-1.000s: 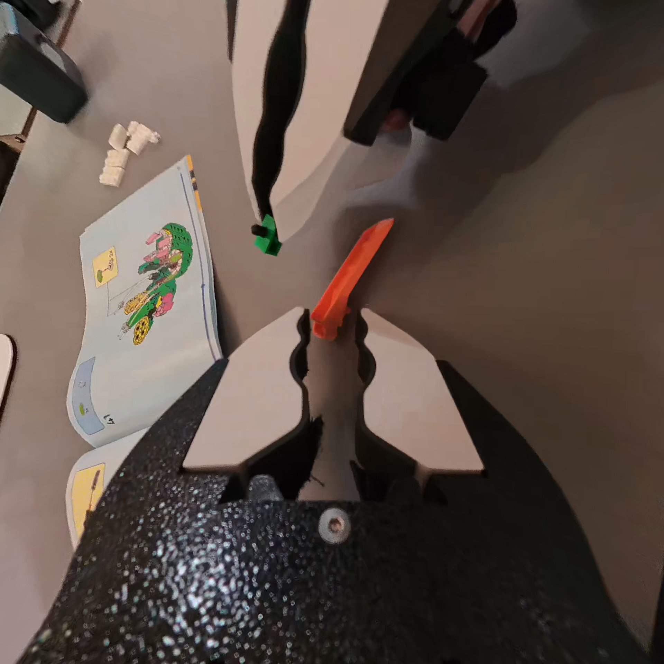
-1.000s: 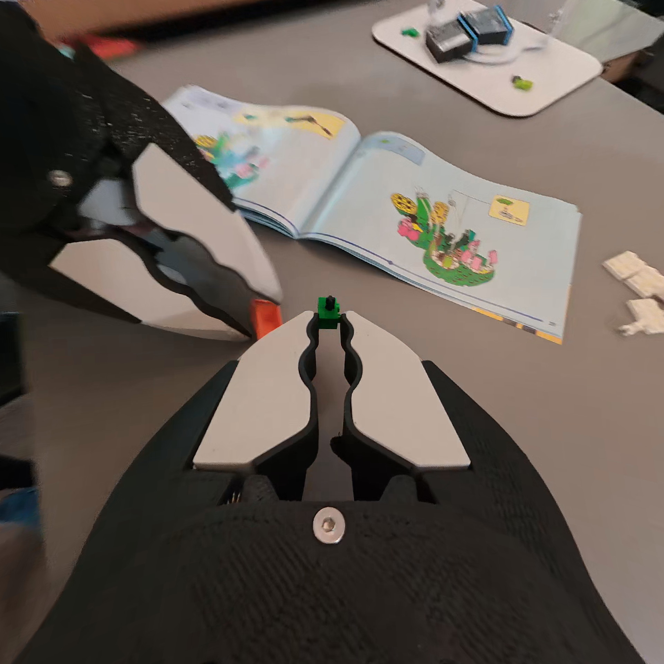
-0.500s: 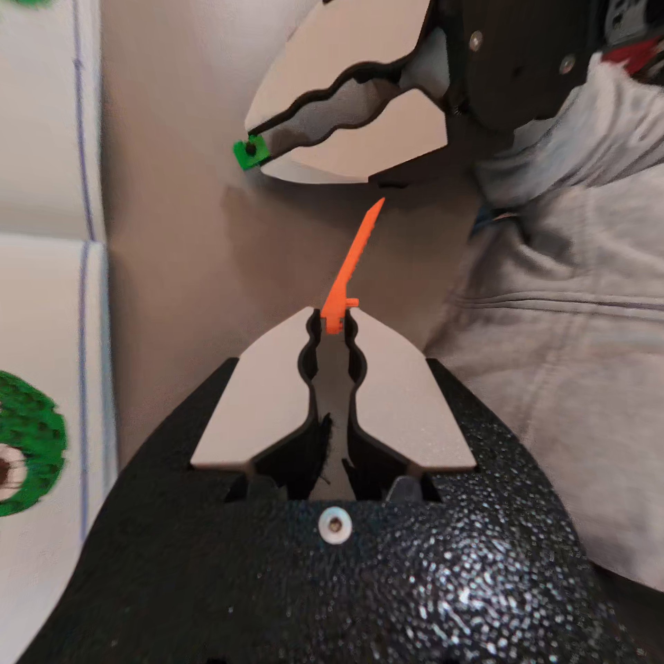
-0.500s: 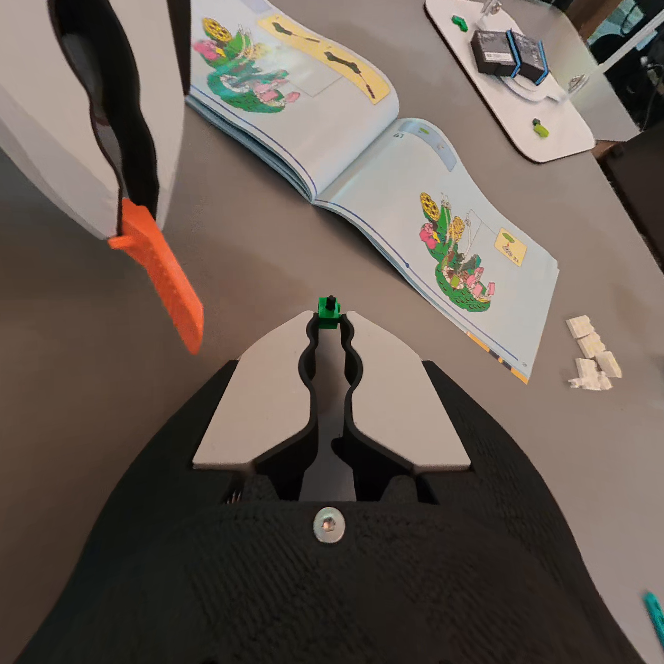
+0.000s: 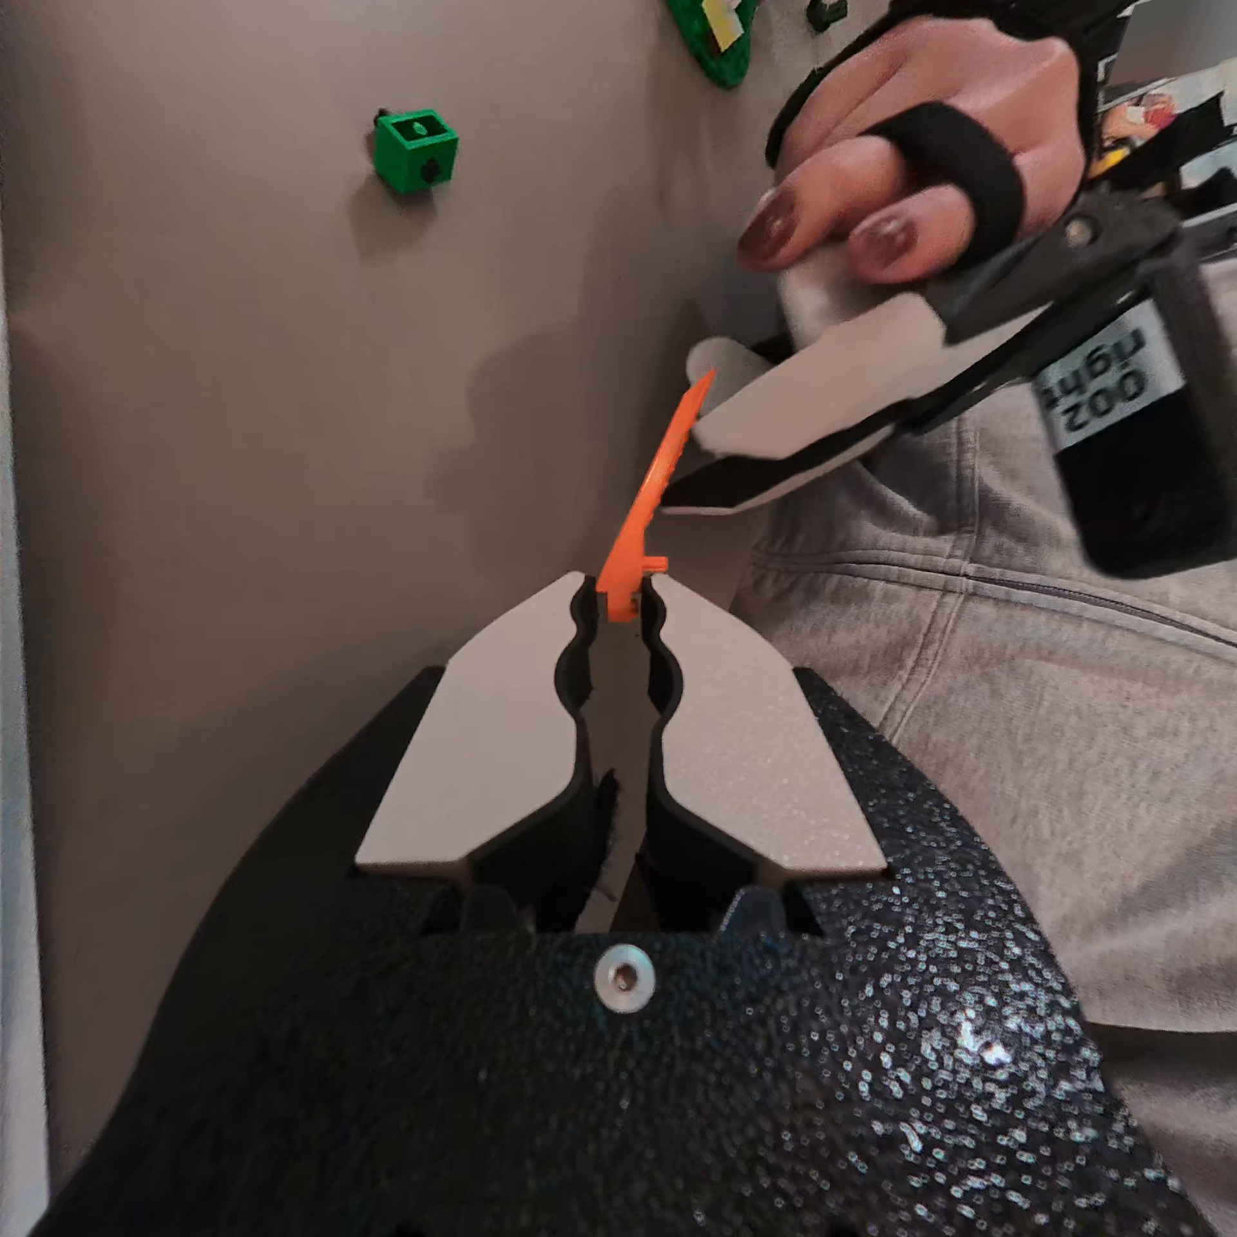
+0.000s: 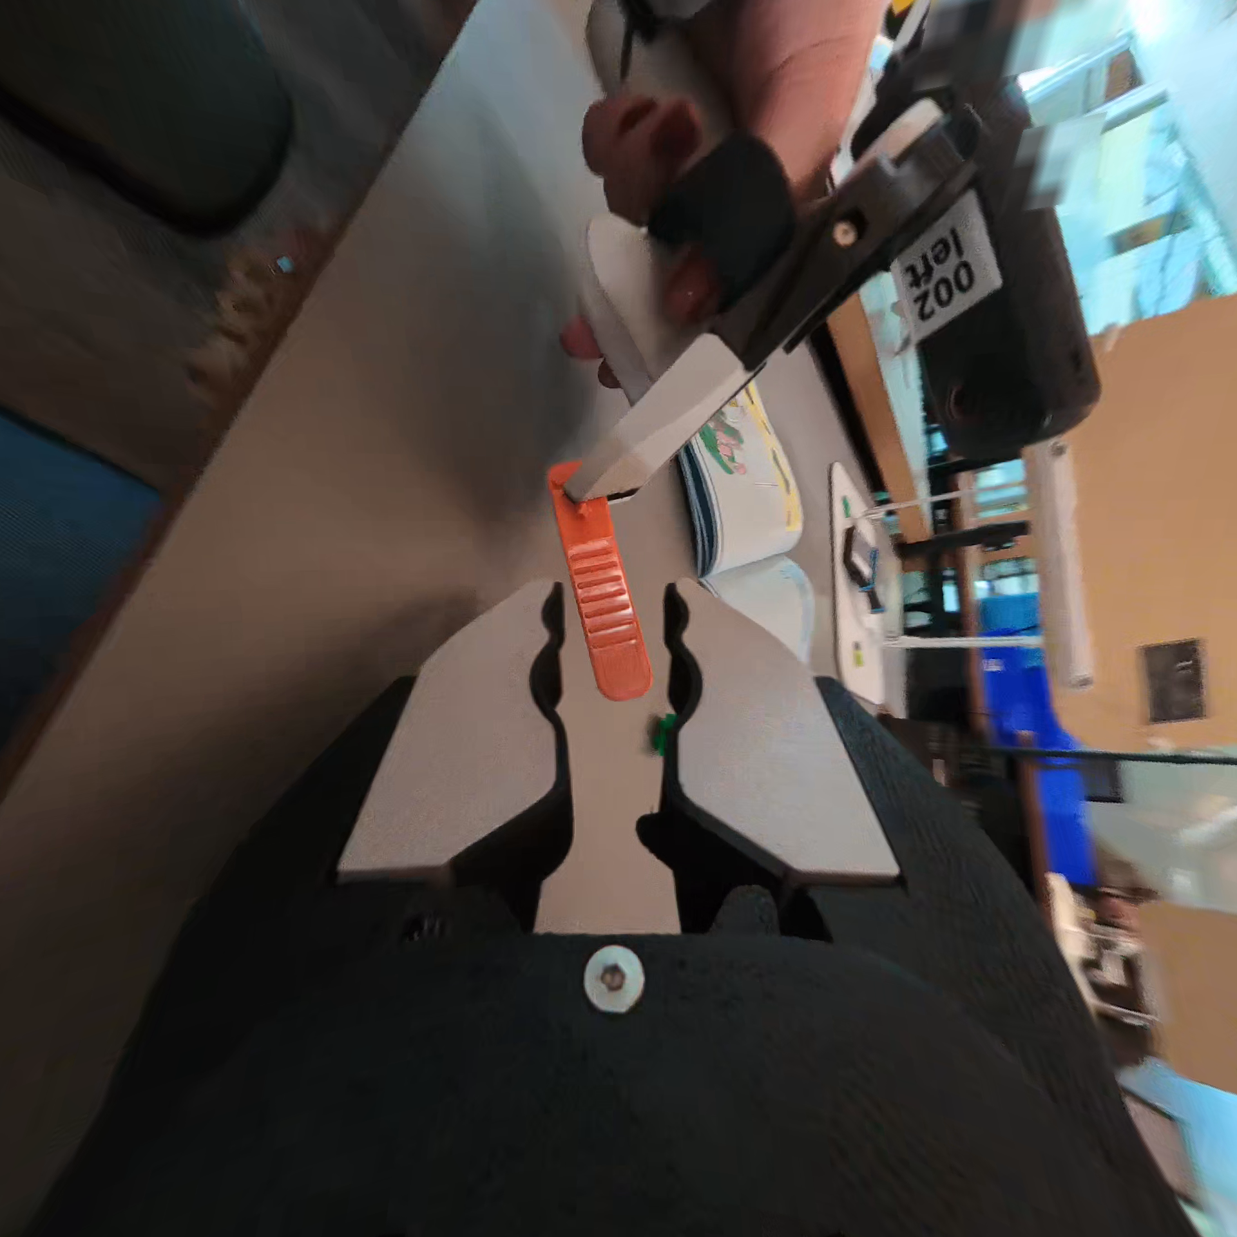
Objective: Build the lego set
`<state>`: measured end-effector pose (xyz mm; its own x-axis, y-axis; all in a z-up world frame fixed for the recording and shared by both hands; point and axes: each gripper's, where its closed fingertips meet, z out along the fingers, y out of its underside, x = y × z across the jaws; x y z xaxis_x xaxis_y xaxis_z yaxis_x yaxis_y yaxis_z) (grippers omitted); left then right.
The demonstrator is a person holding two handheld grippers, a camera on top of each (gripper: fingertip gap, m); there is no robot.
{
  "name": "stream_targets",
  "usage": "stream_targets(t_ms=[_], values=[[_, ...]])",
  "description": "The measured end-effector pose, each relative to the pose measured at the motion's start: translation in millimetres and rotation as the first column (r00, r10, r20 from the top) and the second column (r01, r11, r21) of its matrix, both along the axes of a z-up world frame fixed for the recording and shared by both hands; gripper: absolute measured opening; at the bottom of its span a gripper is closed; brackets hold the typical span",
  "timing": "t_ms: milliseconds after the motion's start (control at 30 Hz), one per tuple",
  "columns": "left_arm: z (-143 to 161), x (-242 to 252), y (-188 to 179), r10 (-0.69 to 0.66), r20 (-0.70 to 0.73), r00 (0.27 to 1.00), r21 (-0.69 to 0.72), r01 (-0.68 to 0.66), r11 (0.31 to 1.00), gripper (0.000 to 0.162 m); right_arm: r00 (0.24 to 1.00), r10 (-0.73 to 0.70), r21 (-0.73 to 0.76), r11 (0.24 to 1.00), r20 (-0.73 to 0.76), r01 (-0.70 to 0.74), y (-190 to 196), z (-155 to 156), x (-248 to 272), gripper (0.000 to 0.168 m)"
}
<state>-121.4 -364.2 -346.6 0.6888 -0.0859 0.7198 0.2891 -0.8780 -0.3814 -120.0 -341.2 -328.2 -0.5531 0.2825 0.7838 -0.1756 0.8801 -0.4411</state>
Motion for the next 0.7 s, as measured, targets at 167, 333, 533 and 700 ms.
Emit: stream_targets(t_ms=[167,333,533,700], values=[[7.5,0.3,6.2,0.004,-0.014,1.000,0.089,-0.003,0.996,0.040,0.996,-0.050,-0.001,0.999,0.076,0.050,5.0,-10.1,-4.0,0.015],[9.1,-17.1,10.4,0.062,-0.270,0.961,0.200,-0.007,0.980,0.079,0.889,-0.175,-0.159,0.952,0.423,0.263,22.1,-27.2,-2.5,0.015],[4.7,-22.8,20.8,0.069,-0.555,0.829,0.262,0.095,0.960,0.082,0.760,-0.168,-0.188,0.915,0.628,0.357,23.1,-32.4,4.2,0.016],[-4.3,-29.4,32.4,0.067,-0.669,0.740,0.262,0.151,0.953,0.084,0.788,-0.170,-0.274,0.877,0.591,0.395,29.8,-16.0,-3.4,0.015]])
